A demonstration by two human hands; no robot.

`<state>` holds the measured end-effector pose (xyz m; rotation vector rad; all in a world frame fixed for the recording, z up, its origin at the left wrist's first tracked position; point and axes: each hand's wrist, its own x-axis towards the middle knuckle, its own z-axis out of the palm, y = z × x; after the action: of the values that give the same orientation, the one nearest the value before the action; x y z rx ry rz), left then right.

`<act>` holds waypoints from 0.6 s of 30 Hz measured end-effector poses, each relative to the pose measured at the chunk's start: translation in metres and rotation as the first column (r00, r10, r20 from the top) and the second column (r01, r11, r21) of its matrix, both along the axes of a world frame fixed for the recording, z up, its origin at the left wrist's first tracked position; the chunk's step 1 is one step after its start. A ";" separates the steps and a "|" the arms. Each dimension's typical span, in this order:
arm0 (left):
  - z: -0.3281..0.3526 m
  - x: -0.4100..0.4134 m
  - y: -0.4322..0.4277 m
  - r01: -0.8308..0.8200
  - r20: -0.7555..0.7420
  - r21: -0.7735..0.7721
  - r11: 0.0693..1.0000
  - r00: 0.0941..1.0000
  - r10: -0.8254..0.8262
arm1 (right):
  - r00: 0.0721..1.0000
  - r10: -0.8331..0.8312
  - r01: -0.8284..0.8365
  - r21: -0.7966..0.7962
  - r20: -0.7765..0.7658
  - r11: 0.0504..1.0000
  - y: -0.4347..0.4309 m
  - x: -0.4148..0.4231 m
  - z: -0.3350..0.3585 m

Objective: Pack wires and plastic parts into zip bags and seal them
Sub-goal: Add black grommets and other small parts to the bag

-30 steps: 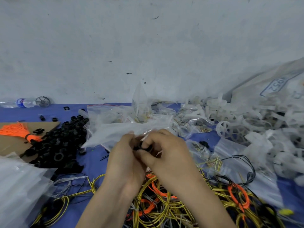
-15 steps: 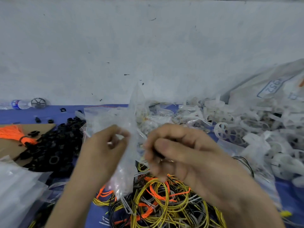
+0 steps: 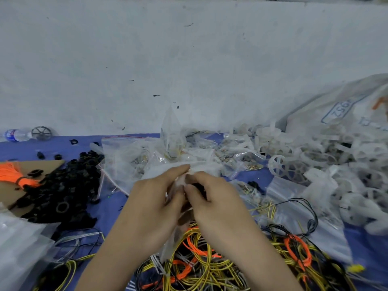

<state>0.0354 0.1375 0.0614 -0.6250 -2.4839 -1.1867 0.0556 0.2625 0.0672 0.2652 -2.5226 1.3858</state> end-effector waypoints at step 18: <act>-0.014 -0.024 -0.042 -0.107 0.213 0.071 0.992 0.973 0.089 | 0.933 -0.272 0.250 0.121 0.237 0.961 0.068 -0.068 -0.033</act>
<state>0.0113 0.0953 0.0473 -0.3673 -2.5864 -1.3708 -0.0128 0.3300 0.0337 -0.2412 -2.7022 1.2726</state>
